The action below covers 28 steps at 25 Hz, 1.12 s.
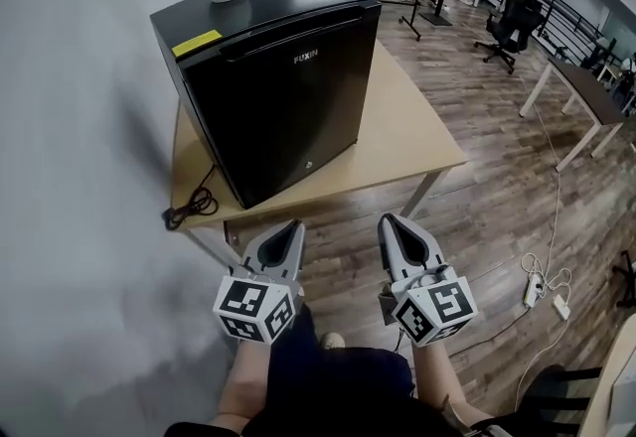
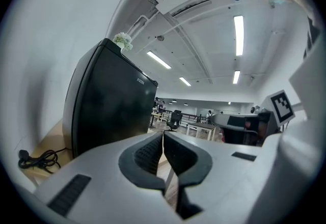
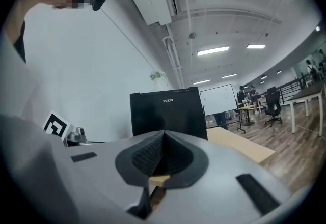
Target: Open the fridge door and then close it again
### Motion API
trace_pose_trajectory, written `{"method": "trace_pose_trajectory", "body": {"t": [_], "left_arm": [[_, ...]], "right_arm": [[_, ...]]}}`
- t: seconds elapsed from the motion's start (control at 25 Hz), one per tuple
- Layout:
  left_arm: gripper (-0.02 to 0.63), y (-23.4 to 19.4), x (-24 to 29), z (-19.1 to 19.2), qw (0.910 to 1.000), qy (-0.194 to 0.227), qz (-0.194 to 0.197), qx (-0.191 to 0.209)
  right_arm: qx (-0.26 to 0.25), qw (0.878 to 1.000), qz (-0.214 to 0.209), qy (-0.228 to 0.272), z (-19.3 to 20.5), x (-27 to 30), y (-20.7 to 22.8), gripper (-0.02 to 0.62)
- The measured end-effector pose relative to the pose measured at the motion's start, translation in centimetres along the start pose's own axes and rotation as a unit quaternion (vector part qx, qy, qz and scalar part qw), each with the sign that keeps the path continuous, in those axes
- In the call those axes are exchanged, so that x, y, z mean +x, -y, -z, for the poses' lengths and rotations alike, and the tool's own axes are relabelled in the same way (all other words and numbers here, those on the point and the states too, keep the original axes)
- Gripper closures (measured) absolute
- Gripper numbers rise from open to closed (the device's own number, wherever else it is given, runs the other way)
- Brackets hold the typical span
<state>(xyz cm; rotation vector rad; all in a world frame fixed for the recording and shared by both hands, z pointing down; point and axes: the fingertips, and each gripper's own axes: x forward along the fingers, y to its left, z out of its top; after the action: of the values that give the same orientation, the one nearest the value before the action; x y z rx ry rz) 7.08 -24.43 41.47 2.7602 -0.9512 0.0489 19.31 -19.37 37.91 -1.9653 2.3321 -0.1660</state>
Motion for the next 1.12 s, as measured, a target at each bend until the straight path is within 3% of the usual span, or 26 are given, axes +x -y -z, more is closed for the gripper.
{"method": "trace_pose_trajectory", "body": {"t": [0.72,1.12], "left_arm": [[0.600,-0.4,0.2,0.3,0.9999,0.002,-0.013,-0.004],[0.600,0.4,0.8,0.4,1.0000,-0.001,0.001,-0.005]], "right_arm": [[0.019,1.000,0.010,-0.012,1.7,0.3,0.1,0.606],[0.023,1.000,0.004,-0.017,2.0,0.5,-0.2,0.606]]}}
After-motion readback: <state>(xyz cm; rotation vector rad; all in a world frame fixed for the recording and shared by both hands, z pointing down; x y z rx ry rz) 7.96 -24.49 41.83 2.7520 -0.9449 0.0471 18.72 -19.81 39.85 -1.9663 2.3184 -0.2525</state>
